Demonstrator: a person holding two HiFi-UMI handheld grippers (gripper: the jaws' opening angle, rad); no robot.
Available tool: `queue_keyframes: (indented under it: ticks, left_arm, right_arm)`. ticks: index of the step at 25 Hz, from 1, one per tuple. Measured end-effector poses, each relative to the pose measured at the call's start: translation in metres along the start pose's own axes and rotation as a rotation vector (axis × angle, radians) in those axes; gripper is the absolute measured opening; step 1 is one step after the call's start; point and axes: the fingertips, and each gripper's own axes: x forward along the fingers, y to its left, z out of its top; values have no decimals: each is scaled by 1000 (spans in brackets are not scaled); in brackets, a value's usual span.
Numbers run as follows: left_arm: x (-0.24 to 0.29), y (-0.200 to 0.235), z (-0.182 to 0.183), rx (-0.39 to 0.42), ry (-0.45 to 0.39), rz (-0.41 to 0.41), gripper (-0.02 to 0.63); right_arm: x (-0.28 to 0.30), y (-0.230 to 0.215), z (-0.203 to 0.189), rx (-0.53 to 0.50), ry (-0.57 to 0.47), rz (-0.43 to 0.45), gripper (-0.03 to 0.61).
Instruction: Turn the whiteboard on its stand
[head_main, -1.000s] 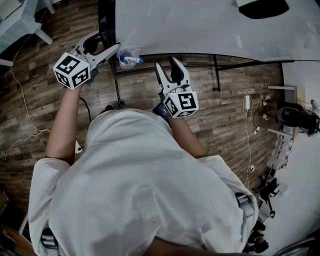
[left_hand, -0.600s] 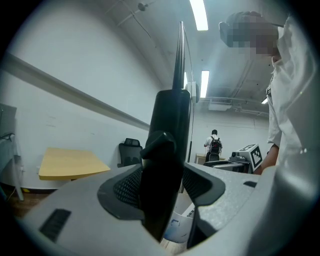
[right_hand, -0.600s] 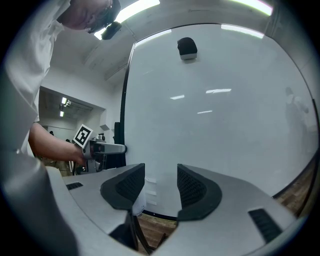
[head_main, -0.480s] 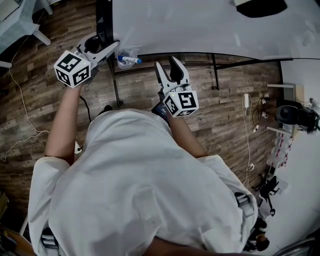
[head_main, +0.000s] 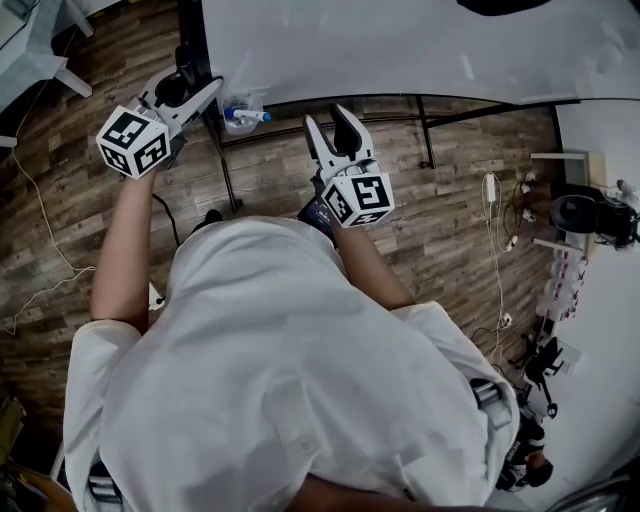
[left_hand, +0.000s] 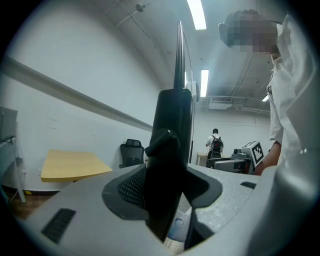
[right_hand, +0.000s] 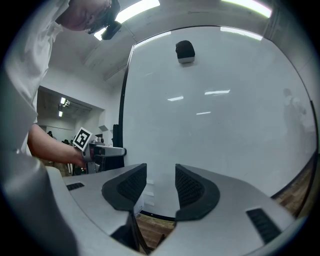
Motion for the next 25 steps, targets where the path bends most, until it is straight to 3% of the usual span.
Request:
queue_keyframes:
  ticks: [10, 25]
  left_arm:
    - [0, 3, -2, 15, -22, 32, 204]
    - [-3, 0, 6, 7, -35, 95, 207]
  right_arm:
    - [-8, -12, -2, -29, 11, 7, 149]
    - [-26, -26, 2, -18, 25, 104, 133]
